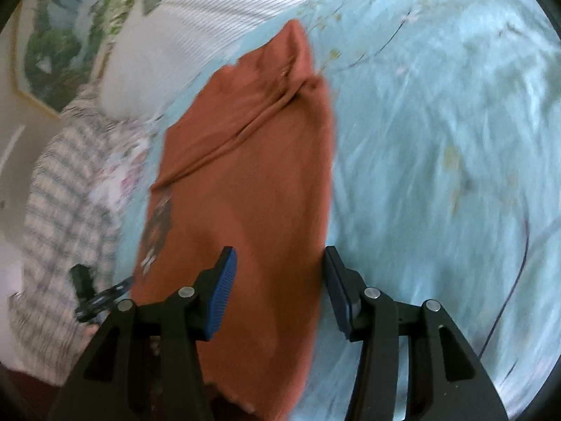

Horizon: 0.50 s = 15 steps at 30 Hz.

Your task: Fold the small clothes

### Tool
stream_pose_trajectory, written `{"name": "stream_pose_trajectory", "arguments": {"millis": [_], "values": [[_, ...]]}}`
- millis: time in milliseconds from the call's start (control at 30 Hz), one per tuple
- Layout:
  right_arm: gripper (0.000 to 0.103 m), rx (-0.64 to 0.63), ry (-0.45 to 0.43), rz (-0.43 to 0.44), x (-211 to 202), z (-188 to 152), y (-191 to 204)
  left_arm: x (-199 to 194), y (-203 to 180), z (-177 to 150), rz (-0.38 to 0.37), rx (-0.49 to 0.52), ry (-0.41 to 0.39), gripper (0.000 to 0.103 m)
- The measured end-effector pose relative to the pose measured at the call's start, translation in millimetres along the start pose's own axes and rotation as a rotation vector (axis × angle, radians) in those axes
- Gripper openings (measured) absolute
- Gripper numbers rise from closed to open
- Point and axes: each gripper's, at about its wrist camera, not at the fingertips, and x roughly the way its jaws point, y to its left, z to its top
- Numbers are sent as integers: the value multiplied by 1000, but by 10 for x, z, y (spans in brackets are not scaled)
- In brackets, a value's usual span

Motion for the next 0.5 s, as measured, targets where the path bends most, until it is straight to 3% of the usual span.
{"name": "stream_pose_trajectory", "arguments": {"millis": [333, 500], "values": [[52, -2, 13, 211, -109, -637, -9, -177, -52, -506, -159, -48, -5, 59], [53, -29, -2, 198, -34, -662, 46, -152, -107, -520, -172, 4, 43, 58]]}}
